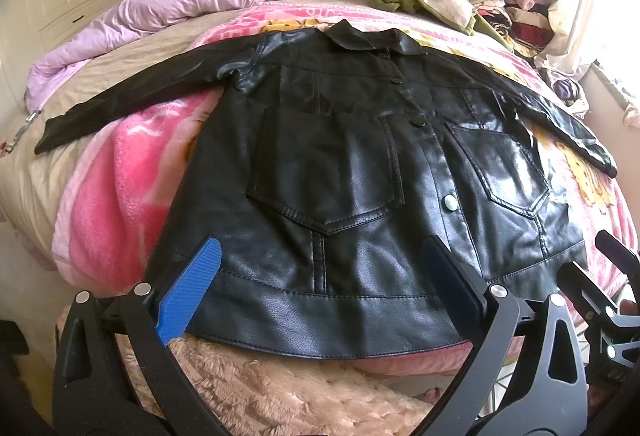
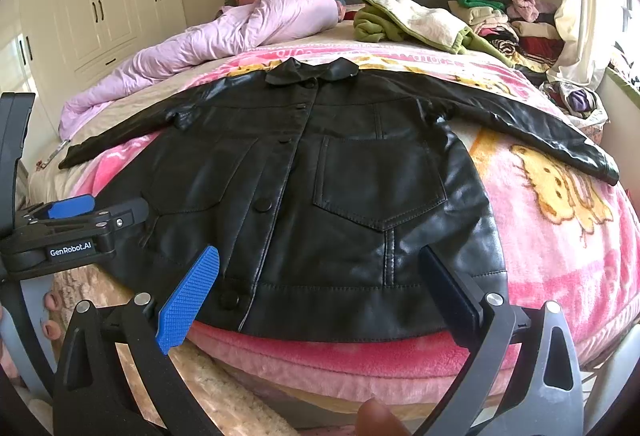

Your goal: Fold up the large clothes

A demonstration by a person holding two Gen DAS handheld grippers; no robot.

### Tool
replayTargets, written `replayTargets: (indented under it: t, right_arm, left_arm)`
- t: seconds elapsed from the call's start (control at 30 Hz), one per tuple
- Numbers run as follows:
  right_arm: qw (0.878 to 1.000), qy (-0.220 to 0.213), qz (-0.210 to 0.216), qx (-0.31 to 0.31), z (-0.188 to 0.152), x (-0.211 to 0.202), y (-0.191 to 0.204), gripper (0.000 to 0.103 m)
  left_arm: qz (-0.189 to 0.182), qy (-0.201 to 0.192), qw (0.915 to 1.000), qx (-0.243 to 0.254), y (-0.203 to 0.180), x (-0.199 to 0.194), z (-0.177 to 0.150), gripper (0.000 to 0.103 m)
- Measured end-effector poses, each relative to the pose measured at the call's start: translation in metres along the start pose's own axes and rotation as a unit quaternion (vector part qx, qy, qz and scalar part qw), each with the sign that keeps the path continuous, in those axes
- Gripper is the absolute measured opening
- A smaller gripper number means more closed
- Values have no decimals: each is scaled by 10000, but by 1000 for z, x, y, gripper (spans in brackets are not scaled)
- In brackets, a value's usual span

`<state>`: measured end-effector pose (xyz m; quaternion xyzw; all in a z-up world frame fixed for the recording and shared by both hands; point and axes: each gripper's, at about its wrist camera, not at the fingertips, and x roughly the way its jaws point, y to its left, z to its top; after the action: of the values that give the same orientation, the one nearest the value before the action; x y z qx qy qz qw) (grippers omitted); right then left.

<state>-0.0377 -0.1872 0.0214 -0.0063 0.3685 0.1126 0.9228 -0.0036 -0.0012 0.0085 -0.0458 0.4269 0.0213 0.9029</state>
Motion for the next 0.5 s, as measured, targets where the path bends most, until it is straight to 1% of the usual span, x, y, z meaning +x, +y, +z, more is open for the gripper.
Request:
replayTargets:
  t: [0.5]
  right_arm:
    - [10000,1,-21,-11,-1,-1,0,99]
  left_arm:
    - [-5,-43,10000,-2,4,-1,3,94]
